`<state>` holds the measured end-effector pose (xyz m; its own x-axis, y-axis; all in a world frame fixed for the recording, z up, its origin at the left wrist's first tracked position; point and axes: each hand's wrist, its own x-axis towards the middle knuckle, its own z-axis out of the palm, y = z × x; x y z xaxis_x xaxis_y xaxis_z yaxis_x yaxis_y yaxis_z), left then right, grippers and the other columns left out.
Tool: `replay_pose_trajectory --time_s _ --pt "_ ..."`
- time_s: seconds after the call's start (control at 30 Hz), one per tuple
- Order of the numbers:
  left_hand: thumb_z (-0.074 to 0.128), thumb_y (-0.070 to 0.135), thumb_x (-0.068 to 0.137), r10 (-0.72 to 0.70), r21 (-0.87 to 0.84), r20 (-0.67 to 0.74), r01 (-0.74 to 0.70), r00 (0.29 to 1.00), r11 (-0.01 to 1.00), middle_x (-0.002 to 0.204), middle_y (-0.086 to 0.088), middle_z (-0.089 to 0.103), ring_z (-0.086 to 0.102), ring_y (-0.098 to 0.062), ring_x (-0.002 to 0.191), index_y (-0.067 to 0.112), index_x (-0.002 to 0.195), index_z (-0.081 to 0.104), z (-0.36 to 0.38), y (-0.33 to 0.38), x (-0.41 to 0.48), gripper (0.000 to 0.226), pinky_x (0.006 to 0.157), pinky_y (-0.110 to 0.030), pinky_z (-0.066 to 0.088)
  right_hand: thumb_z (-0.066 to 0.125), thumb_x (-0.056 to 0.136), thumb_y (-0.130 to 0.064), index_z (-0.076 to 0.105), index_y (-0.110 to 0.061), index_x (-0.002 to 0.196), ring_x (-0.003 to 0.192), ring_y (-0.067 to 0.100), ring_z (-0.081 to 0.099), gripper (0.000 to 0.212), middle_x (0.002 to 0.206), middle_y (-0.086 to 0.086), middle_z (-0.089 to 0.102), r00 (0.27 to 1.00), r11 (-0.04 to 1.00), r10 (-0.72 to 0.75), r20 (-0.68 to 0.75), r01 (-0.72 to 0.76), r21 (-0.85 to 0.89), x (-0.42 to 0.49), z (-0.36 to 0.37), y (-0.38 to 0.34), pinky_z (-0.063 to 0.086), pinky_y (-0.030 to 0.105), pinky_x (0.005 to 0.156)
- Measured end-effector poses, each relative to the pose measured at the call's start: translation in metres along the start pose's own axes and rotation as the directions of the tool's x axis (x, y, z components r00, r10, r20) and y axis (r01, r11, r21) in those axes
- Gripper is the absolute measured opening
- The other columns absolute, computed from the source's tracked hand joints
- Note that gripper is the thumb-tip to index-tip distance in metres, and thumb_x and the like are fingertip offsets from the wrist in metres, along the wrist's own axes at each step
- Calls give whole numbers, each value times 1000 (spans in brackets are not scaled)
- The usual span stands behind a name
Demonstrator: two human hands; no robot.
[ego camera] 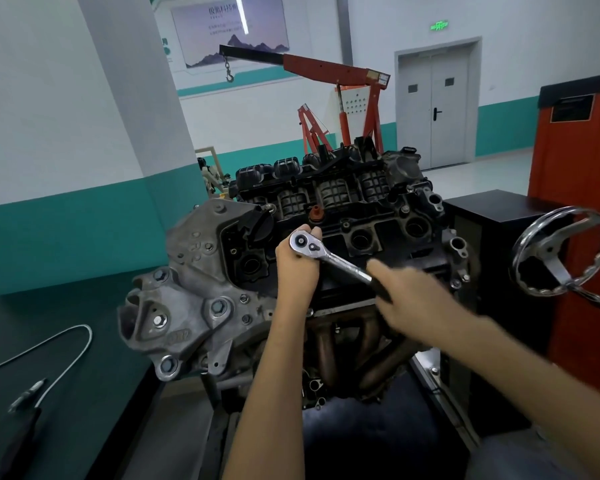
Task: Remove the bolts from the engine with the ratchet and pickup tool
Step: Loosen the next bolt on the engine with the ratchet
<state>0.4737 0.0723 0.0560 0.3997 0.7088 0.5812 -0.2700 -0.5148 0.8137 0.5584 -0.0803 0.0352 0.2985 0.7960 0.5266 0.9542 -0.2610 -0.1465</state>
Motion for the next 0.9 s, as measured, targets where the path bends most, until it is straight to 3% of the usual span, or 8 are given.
replay_pose_trajectory --time_s 0.13,0.23,0.4,0.53,0.63,0.7,0.77,0.9 --pt "54 10 98 14 29 -42 -13 999 1000 60 8 25 22 -8 57 21 62 27 6 1 -2 46 57 -28 23 56 84 -10 36 -27 90 57 17 55 27 64 -2 51 976 794 216 24 -190 577 -27 52 -67 44 28 49" --pt "54 16 97 -16 14 -43 17 999 1000 62 8 29 26 -1 52 15 64 34 -2 -2 -2 39 50 -16 27 53 85 -8 43 -16 104 64 22 59 24 69 2 55 978 729 207 30 -175 662 -22 68 -90 52 38 61" --pt "57 8 94 2 95 124 -14 992 995 50 14 26 22 -3 50 25 55 26 -6 -1 6 53 49 -19 22 57 84 -12 46 -21 116 54 9 51 35 69 -5 45 990 949 -1 140 -43 314 -5 14 -1 33 13 45" --pt "56 0 92 33 96 143 -47 989 994 52 12 37 33 -6 56 18 50 41 -2 1 7 48 61 -22 31 56 87 -17 43 -26 119 73 20 62 35 78 -3 54 963 945 -202 181 240 -222 49 -47 46 38 24 58" --pt "53 -2 94 29 24 74 -31 997 999 48 14 34 30 -2 50 26 51 35 -3 -1 4 54 54 -18 28 55 88 -19 42 -25 117 74 22 61 33 79 -3 54 971 941 -209 116 232 -248 50 -41 37 42 30 60" --pt "53 1 96 27 13 27 -28 999 1000 49 13 30 25 -3 52 20 57 27 2 -2 1 49 53 -19 24 56 86 -20 42 -23 113 77 27 61 30 78 0 54 995 986 -95 42 100 -136 20 -13 22 41 29 60" --pt "53 4 97 14 41 -20 -13 1000 999 54 9 26 22 -6 55 19 59 25 9 -1 1 49 55 -22 21 57 85 -18 43 -22 109 74 30 60 28 78 5 58 995 972 97 20 -99 213 -13 20 -7 43 32 58" --pt "52 4 97 78 125 -40 -73 996 990 60 3 20 21 -6 53 19 62 22 11 0 1 48 52 -22 20 56 85 -7 41 -21 91 58 13 56 21 63 -3 53 965 685 264 0 -187 704 -27 68 -81 47 29 54"
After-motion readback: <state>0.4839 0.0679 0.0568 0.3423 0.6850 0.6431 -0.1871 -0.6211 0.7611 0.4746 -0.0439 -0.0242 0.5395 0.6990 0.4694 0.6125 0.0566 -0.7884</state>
